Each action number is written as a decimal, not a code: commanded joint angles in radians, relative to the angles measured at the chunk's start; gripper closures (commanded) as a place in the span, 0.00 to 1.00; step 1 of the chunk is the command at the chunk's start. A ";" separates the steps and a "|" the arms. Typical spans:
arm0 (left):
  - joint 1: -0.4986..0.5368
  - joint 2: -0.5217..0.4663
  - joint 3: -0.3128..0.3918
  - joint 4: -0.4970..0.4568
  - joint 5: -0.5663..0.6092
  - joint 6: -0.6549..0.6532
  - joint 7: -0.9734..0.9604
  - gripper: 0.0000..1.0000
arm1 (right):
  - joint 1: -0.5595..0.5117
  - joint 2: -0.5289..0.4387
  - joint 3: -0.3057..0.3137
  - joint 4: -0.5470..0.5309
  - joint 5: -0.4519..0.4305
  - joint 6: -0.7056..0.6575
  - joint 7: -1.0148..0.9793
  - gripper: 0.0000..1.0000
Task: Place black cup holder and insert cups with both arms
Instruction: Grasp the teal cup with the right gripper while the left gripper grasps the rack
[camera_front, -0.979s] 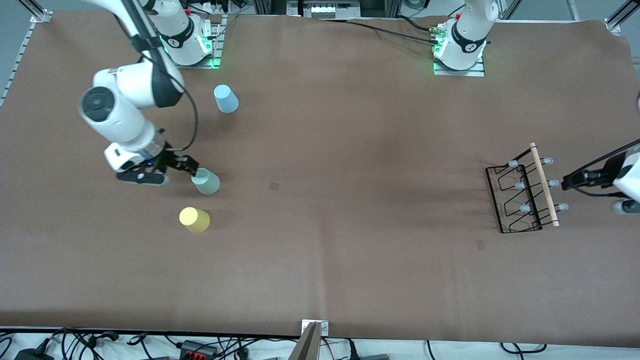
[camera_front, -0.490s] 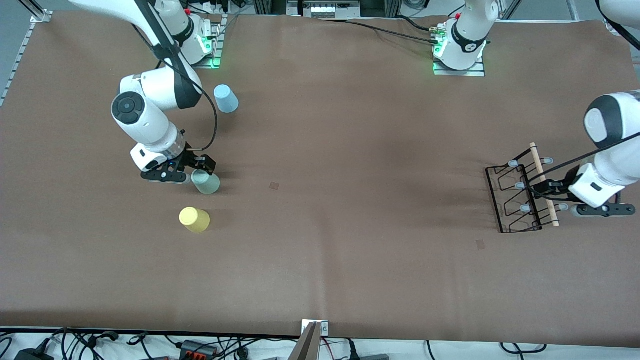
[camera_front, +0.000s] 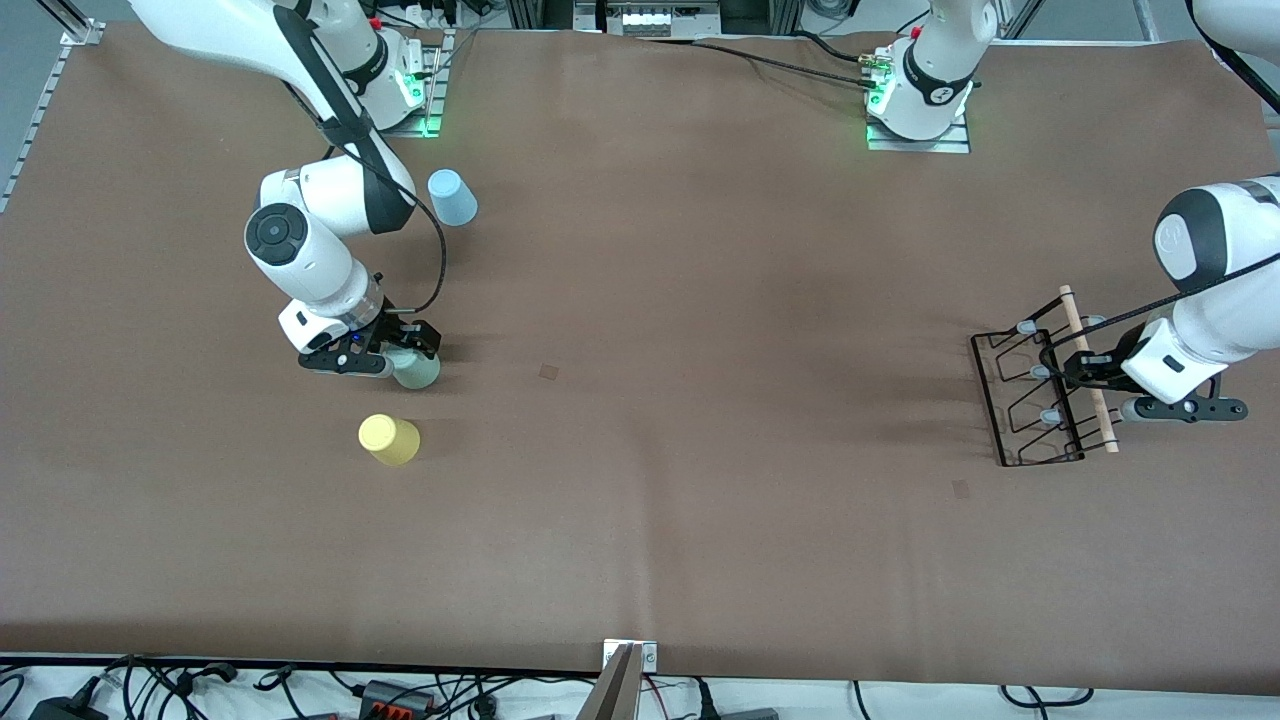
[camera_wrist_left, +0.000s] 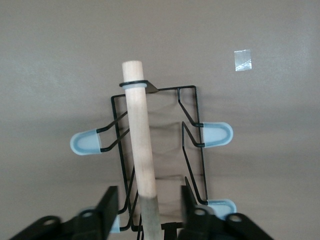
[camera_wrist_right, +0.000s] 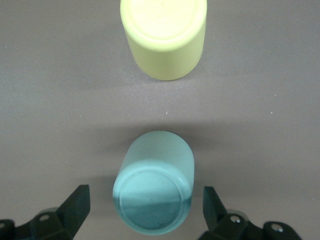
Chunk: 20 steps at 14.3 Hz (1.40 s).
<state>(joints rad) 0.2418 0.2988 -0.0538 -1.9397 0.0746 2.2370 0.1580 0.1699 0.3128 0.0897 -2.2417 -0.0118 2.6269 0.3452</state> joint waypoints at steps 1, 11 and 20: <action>0.014 -0.040 -0.014 -0.028 0.014 0.000 0.017 0.73 | 0.000 0.002 -0.002 -0.019 -0.010 0.027 -0.012 0.00; 0.014 -0.043 -0.017 0.074 0.013 -0.103 0.008 0.99 | -0.006 0.009 -0.005 -0.018 -0.010 0.047 -0.011 0.00; -0.006 -0.043 -0.236 0.332 0.002 -0.467 -0.020 0.99 | -0.006 0.014 -0.005 -0.012 -0.010 0.055 -0.012 0.72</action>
<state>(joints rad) 0.2315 0.2590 -0.2179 -1.6432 0.0744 1.8245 0.1580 0.1684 0.3300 0.0832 -2.2434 -0.0119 2.6632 0.3436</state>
